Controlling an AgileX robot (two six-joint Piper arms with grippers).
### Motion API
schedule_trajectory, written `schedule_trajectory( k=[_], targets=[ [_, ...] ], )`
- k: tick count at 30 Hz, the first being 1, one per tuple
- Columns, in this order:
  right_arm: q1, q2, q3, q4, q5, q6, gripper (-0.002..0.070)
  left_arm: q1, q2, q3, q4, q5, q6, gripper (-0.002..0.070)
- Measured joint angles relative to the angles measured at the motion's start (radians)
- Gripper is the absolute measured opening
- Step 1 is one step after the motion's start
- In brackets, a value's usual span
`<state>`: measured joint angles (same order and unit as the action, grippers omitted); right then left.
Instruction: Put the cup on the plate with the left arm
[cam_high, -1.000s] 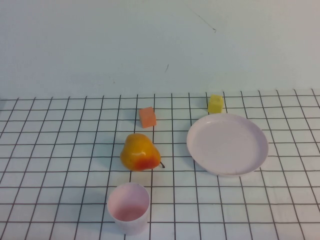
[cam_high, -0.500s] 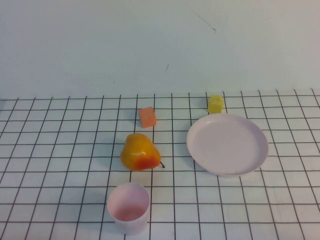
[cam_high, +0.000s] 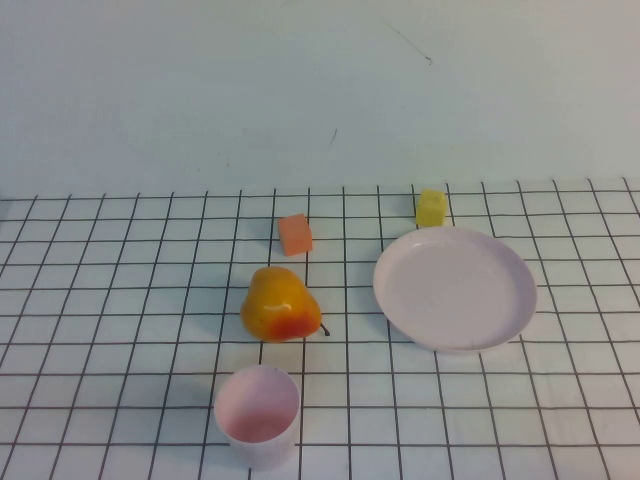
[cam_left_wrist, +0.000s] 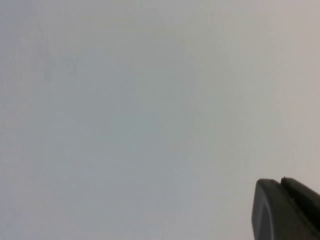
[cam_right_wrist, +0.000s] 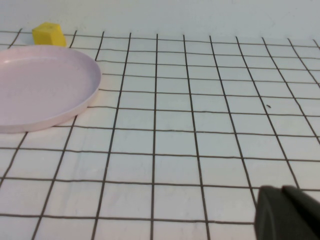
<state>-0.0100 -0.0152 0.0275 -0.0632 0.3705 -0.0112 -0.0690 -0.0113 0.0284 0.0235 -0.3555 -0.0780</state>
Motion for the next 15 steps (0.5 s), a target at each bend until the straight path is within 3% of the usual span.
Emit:
schedule_trajectory(
  k=[6, 10, 15],
  targets=[
    [0.0, 0.0, 0.0, 0.0, 0.0, 0.0, -0.0002, 0.0, 0.0, 0.0, 0.0, -0.084, 0.002, -0.0002],
    [0.0, 0.0, 0.0, 0.0, 0.0, 0.0, -0.0002, 0.0, 0.0, 0.0, -0.078, -0.099, 0.002, -0.0002],
    [0.0, 0.0, 0.0, 0.0, 0.0, 0.0, -0.0002, 0.0, 0.0, -0.158, -0.098, 0.209, 0.023, -0.0002]
  ],
)
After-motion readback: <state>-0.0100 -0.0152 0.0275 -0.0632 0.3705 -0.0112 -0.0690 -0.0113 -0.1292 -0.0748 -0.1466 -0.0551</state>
